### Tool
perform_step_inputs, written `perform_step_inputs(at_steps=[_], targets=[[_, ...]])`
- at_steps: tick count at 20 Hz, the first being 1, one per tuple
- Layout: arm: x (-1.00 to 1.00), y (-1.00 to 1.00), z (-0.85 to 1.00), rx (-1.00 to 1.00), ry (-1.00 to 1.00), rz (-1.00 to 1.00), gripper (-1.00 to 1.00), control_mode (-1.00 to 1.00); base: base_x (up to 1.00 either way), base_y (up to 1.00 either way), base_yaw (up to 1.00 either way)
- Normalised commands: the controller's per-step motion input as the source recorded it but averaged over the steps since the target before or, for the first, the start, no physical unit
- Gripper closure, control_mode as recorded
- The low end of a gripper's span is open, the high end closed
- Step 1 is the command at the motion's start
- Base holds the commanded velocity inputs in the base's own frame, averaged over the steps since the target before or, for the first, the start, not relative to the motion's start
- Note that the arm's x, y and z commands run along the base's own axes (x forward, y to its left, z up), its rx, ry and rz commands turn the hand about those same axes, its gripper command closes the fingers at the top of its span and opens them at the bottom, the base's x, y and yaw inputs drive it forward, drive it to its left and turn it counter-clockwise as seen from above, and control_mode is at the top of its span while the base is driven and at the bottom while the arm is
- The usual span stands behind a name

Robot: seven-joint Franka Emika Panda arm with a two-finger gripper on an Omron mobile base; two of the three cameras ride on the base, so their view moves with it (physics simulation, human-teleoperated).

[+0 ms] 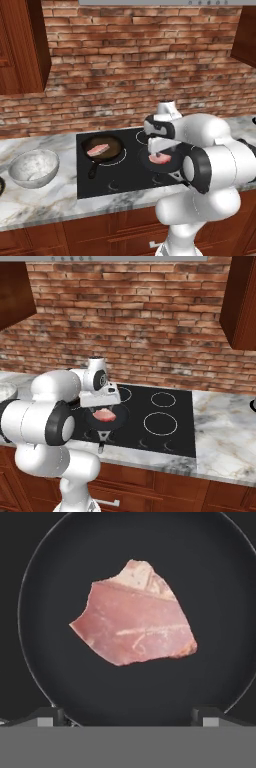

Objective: Place one of the steaks on the plate and the other in the bowl. Then place the bowl in the fridge.

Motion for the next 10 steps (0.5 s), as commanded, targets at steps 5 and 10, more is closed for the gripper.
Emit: perform_step_inputs(at_steps=[5,10], targets=[[0.03,0.01,-0.29,0.0,-0.07,0.29,-1.0,-1.0,0.0,0.0,0.0],[-0.13,0.11,-0.33,0.0,-0.04,0.24,-1.0,-1.0,0.0,0.0,0.0]])
